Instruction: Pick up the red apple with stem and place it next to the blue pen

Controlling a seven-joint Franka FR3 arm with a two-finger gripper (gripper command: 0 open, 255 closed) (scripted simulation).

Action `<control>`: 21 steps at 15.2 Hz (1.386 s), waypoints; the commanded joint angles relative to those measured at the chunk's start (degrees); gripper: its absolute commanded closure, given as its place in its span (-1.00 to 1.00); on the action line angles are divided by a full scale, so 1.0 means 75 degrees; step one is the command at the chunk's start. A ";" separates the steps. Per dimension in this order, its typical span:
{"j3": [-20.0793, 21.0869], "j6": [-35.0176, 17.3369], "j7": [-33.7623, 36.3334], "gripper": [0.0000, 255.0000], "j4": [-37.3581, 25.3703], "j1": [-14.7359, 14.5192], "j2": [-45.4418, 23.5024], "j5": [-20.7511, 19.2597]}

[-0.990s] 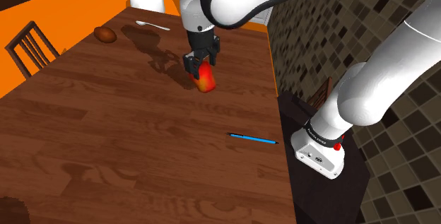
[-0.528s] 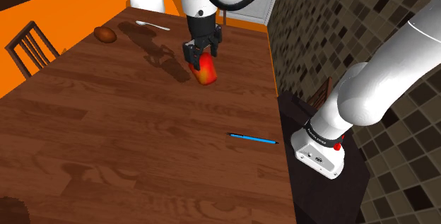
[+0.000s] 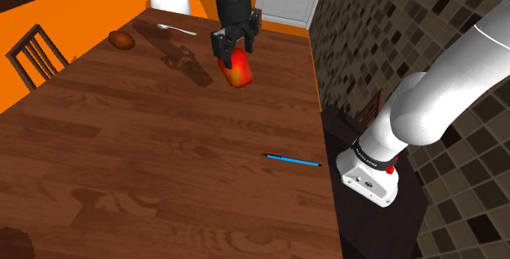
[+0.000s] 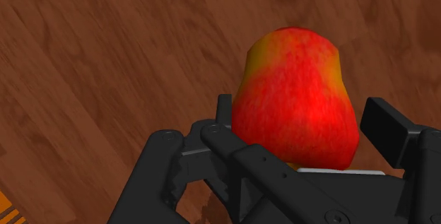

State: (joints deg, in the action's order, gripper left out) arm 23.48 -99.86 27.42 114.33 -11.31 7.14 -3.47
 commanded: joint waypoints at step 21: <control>-0.1227 0.1275 -0.1655 1.00 0.2857 -0.0144 0.4353 0.0646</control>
State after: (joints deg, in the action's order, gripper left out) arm 15.46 -91.43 16.31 133.77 -12.26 36.60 1.48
